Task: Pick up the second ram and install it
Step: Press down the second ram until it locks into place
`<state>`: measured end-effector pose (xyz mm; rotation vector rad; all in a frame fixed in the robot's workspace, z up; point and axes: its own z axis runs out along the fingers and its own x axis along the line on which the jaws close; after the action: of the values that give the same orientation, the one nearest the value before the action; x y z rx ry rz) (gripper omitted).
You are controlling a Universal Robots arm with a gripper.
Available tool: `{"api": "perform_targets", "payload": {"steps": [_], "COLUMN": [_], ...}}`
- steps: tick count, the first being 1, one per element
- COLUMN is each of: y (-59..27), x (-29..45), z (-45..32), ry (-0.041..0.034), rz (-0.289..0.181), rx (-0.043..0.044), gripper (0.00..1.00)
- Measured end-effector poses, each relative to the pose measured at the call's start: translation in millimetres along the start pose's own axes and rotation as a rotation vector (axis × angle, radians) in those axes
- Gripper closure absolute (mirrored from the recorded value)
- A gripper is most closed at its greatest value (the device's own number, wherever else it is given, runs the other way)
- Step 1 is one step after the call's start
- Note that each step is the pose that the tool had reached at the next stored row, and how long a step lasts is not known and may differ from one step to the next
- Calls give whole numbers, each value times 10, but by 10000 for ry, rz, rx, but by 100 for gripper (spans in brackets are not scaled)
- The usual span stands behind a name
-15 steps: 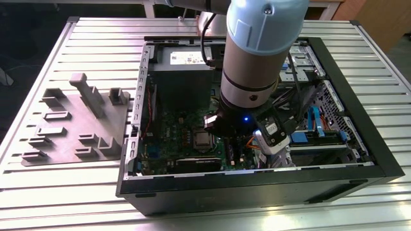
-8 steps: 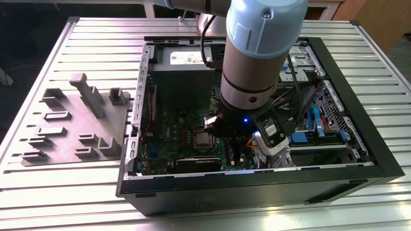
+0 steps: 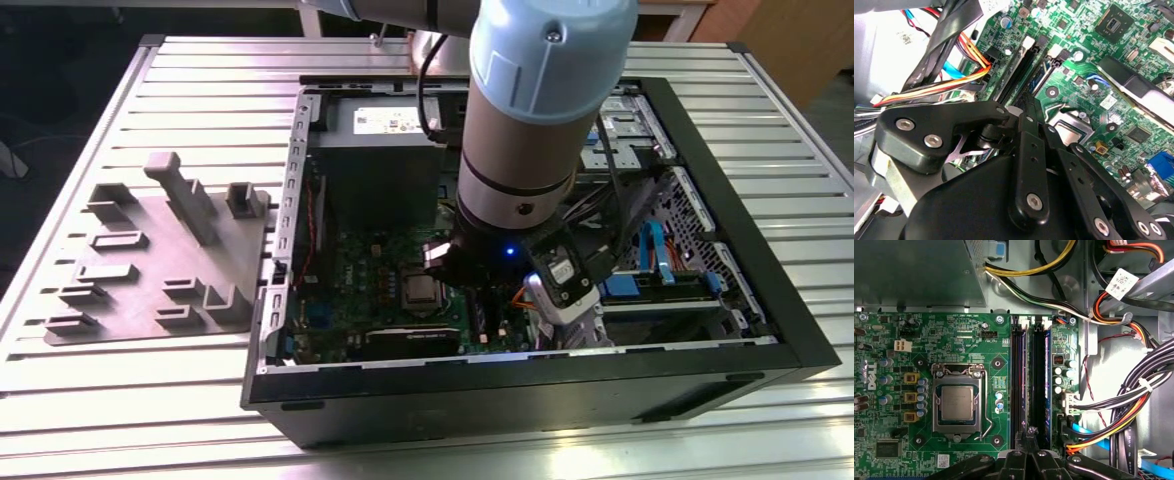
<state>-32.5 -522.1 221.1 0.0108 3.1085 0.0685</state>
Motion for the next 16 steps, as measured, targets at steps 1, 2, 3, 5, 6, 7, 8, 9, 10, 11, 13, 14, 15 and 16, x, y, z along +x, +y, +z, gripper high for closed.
{"api": "perform_targets", "payload": {"steps": [1,2,3,5,6,7,8,9,10,11,13,14,15,16], "y": [0,0,0,0,0,0,0,0,-1,-1,-1,0,-1,-1], "x": [0,0,0,0,0,0,0,0,0,0,0,0,0,0], "z": [1,1,1,2,2,2,2,9,13,13,14,15,18,26], "ry": [0,0,-1,-1,-1,-1,0,-1,0,0,0,-1,-1,-1], "rz": [0,0,0,0,0,0,0,0,0,-1,0,0,0,-1], "rx": [-1,-2,-2,-2,-3,-2,-2,-2,1,2,0,-1,-2,-2], "gripper": [90,90,90,90,90,90,90,90,90,90,90,90,90,90]}}
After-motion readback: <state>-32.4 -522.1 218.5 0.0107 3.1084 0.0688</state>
